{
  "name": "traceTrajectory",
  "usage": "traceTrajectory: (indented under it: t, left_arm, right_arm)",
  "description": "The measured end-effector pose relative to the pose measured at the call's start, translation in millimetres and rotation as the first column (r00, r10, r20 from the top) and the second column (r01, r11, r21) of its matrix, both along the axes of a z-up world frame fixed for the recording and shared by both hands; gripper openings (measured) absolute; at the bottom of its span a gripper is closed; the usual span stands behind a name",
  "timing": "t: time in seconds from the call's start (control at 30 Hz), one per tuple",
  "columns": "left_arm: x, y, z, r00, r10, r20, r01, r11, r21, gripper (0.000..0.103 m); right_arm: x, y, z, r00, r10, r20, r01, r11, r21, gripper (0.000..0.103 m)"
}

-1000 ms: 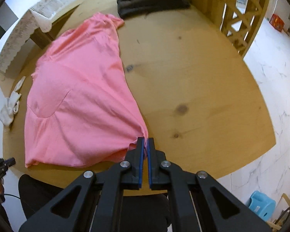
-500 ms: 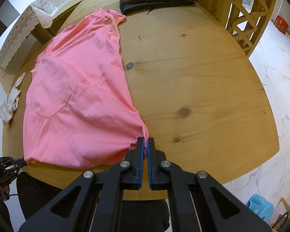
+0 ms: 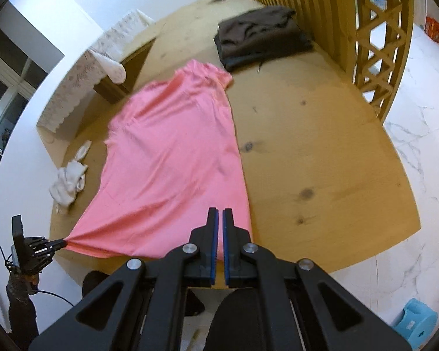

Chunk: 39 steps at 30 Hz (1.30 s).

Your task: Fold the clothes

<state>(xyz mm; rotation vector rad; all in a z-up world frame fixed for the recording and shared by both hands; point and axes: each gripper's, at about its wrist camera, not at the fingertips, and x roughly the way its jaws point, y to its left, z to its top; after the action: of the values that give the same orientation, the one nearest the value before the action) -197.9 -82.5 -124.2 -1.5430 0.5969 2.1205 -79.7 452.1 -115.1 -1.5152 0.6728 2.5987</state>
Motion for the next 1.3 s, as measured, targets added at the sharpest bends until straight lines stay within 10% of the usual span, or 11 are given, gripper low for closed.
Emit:
traceTrajectory:
  t: [0.1, 0.27, 0.57, 0.73, 0.93, 1.07, 1.13, 1.2, 1.3]
  left_arm:
    - [-4, -3, -5, 1.000, -0.001, 0.007, 0.001, 1.000, -0.020, 0.002]
    - [0, 2, -45, 0.997, 0.003, 0.082, 0.001, 0.999, -0.048, 0.006]
    - [-2, -4, -68, 0.989, 0.047, 0.138, -0.046, 0.999, -0.015, 0.003]
    - [4, -15, -77, 0.980, 0.092, 0.175, -0.097, 0.995, 0.021, 0.029]
    - [3, -9, -100, 0.981, 0.112, 0.158, -0.105, 0.993, -0.057, 0.031]
    - [2, -9, -106, 0.980, 0.119, 0.161, -0.112, 0.992, -0.050, 0.031]
    - [3, -7, -106, 0.982, 0.110, 0.156, -0.105, 0.993, -0.045, 0.029]
    - [4, -6, -106, 0.983, 0.102, 0.151, -0.097, 0.994, -0.040, 0.010]
    - [5, -4, -104, 0.985, 0.093, 0.146, -0.090, 0.996, -0.028, 0.003]
  right_arm:
    - [-9, -12, -15, 0.997, 0.034, 0.073, -0.048, 0.978, 0.203, 0.007]
    - [-4, -41, -79, 0.956, 0.188, 0.224, -0.225, 0.963, 0.150, 0.041]
    - [1, -47, -130, 0.926, 0.233, 0.298, -0.294, 0.938, 0.181, 0.042]
    - [-3, -55, -138, 0.916, 0.259, 0.306, -0.318, 0.935, 0.160, 0.042]
    - [-4, -66, -143, 0.908, 0.282, 0.311, -0.344, 0.924, 0.166, 0.043]
    - [-1, -71, -144, 0.907, 0.301, 0.294, -0.359, 0.917, 0.171, 0.042]
    - [0, -74, -144, 0.903, 0.315, 0.293, -0.371, 0.915, 0.161, 0.034]
    - [1, -77, -145, 0.896, 0.331, 0.297, -0.384, 0.913, 0.140, 0.003]
    - [1, -81, -140, 0.893, 0.352, 0.281, -0.393, 0.914, 0.102, 0.003]
